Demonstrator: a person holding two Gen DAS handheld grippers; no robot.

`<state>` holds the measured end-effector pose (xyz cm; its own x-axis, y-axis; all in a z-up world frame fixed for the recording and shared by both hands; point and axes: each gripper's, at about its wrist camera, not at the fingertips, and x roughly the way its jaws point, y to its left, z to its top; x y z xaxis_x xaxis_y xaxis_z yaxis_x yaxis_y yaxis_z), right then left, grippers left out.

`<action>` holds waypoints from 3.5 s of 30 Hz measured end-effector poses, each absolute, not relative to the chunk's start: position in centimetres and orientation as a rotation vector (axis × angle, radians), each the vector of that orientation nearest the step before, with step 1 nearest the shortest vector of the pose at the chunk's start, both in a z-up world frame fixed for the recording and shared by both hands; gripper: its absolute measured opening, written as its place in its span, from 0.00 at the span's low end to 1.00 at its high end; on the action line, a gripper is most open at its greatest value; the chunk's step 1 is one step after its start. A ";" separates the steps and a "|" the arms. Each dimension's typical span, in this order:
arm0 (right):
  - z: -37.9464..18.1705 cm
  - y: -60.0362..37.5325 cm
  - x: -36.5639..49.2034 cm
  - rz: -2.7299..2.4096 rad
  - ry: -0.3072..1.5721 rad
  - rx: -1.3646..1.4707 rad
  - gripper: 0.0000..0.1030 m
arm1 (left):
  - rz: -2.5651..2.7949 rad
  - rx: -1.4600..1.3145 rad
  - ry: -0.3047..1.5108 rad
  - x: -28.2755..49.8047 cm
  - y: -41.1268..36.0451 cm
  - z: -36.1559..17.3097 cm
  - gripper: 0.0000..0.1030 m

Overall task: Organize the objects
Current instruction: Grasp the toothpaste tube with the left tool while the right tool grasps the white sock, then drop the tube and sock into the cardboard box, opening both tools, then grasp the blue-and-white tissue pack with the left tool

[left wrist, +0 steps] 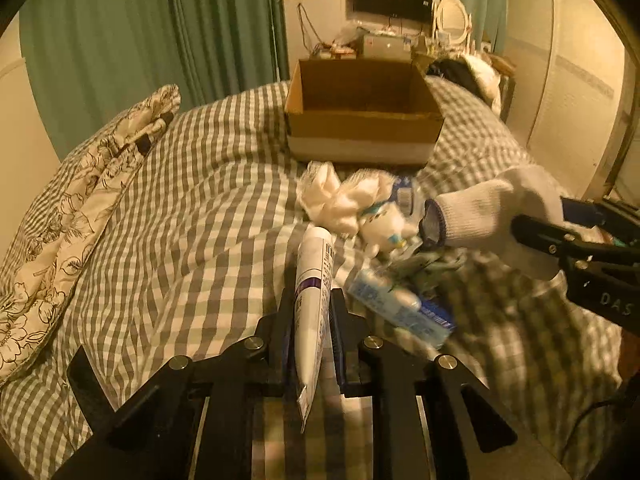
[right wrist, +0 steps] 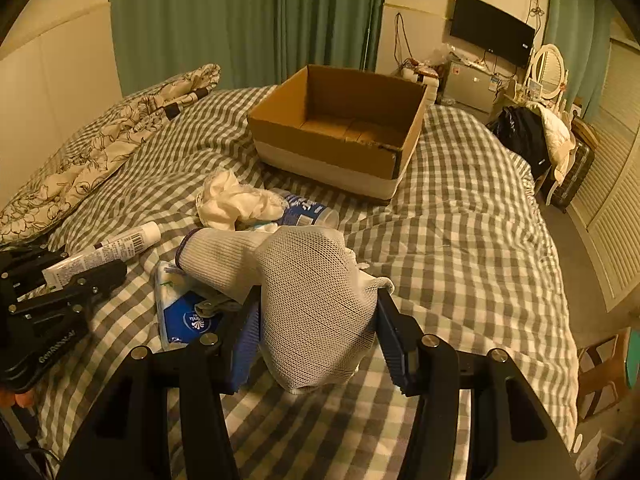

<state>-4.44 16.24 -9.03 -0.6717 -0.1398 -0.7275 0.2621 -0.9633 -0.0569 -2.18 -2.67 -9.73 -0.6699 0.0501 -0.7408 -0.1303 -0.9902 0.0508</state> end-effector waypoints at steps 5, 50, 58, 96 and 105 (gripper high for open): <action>-5.9 16.9 -3.6 -2.714 0.229 1.055 0.52 | 2.823 -1.105 0.146 -2.5 -2.7 -5.9 0.15; 7.0 22.2 -21.0 -2.902 0.116 0.780 0.80 | 2.854 -0.977 0.141 -21.3 1.5 2.3 0.82; 8.9 21.4 -9.8 -2.831 0.241 0.760 0.85 | 2.905 -0.980 0.153 -12.4 1.0 2.8 0.82; -7.2 20.8 -4.5 -2.794 0.182 1.130 0.85 | 2.665 -1.246 0.141 -3.0 2.9 -11.4 0.36; -7.4 19.5 -4.9 -2.743 0.262 1.104 0.85 | 2.783 -1.171 0.084 -3.8 -0.7 -7.8 0.36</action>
